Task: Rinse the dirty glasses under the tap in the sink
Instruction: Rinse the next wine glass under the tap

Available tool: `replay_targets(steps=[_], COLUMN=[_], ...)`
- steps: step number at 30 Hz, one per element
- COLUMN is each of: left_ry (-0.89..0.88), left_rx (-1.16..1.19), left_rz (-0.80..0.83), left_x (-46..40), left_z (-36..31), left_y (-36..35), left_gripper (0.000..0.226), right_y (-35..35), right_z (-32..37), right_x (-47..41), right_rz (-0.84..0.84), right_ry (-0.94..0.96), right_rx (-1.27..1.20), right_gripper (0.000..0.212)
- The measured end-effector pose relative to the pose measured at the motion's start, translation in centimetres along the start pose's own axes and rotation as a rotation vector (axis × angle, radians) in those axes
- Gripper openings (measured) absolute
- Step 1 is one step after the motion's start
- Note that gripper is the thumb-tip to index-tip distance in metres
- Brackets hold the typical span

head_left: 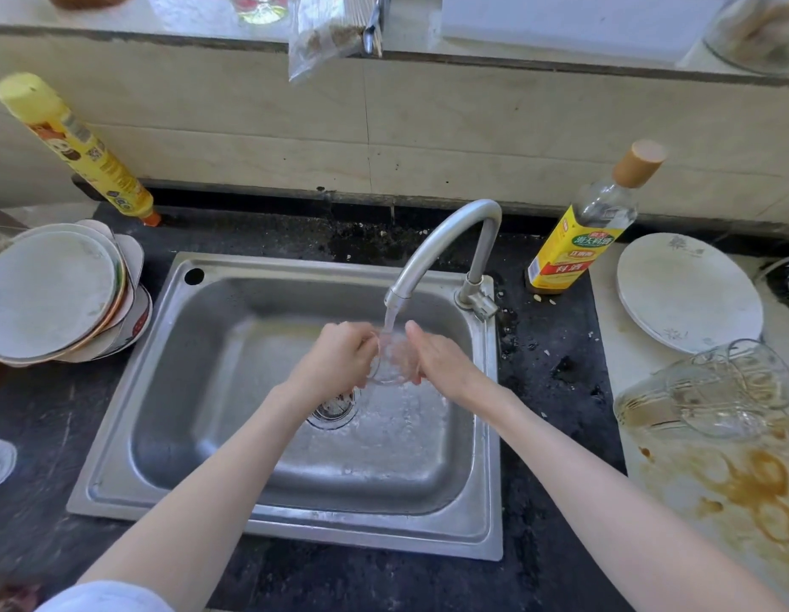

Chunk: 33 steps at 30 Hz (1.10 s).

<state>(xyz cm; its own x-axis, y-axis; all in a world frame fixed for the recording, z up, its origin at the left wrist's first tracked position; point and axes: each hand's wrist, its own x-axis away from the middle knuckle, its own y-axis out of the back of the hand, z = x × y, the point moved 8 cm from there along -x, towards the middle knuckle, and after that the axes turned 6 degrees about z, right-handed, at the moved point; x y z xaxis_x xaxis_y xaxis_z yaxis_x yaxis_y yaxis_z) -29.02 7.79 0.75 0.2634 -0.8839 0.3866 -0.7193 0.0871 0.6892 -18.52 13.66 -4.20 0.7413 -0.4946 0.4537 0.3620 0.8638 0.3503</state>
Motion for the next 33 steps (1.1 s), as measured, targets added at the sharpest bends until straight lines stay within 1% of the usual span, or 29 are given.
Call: replay_targets(steps=[2,4,6,8,9,10,13,14,18,19,21,23,25,27,29,31,33], left_ry=[0.006,-0.021,-0.055,-0.115,-0.156,-0.189,-0.190,-0.178,-0.184,-0.180,-0.165,-0.132,-0.099,-0.073,-0.060,-0.053,-0.061], left_rx=[0.186,0.359,0.466,0.522,0.509,0.475,0.448,0.460,0.424,0.422,0.438,0.455,0.484,0.500,0.510,0.521,0.517], left_rz=[0.013,0.032,0.047,0.048,0.048,0.052,0.011,-0.018,-0.093,-0.110,-0.151,-0.182,-0.179,-0.169,-0.165,-0.165,-0.169], left_x=[0.0,0.0,0.3,0.7,0.9,1.0,1.0,1.0,1.3,1.3,1.5,1.6,1.6,1.6,1.5,1.5,1.5], left_z=[0.7,0.5,0.1,-0.6,-1.0,-1.2,-1.0,-0.9,-1.1,-1.0,-0.8,-0.4,0.1,0.3,0.3,0.1,-0.1], left_y=[-0.2,-0.5,-0.8,-1.0,-1.1,-1.4,-1.7,-1.6,-1.2,-1.3,-1.6,-1.8,-2.0,-2.2,-2.3,-2.4,-2.4], left_gripper=[0.030,0.027,0.023,0.020,0.016,0.017,0.048,0.053,0.052,0.051,0.051,0.052,0.053,0.054,0.054,0.054,0.052], right_y=[0.4,0.2,-0.3,-0.6,-0.6,-0.8,-0.9,-1.0,-0.6,-0.2,0.8,1.9,3.0,3.7,4.0,4.2,4.3], right_z=[-0.5,-1.6,-2.1,-2.3,-2.2,-2.1,-0.9,-0.5,-0.8,-1.3,-2.5,-4.2,-5.9,-7.0,-7.3,-7.1,-6.8], right_x=[-0.1,-0.6,-0.8,-1.0,-1.0,-1.1,-0.9,-0.6,0.1,0.1,0.3,0.5,1.1,1.5,1.5,1.4,1.5], right_rz=[-0.045,-0.060,-0.035,-0.024,-0.027,-0.026,-0.029,-0.029,-0.086,-0.114,-0.173,-0.250,-0.337,-0.387,-0.395,-0.409,-0.414], right_ry=[0.005,-0.046,-0.066,-0.042,-0.016,0.013,0.053,0.055,-0.050,-0.094,-0.154,-0.237,-0.326,-0.385,-0.400,-0.411,-0.433], right_rx=[-0.077,-0.277,-0.459,-0.537,-0.546,-0.552,-0.555,-0.573,-0.630,-0.609,-0.635,-0.817,-1.034,-1.224,-1.371,-1.461,-1.539], right_gripper=[0.060,0.064,0.064,0.062,0.057,0.051,0.041,0.041,0.050,0.046,0.030,0.014,0.007,0.007,0.013,0.019,0.019])
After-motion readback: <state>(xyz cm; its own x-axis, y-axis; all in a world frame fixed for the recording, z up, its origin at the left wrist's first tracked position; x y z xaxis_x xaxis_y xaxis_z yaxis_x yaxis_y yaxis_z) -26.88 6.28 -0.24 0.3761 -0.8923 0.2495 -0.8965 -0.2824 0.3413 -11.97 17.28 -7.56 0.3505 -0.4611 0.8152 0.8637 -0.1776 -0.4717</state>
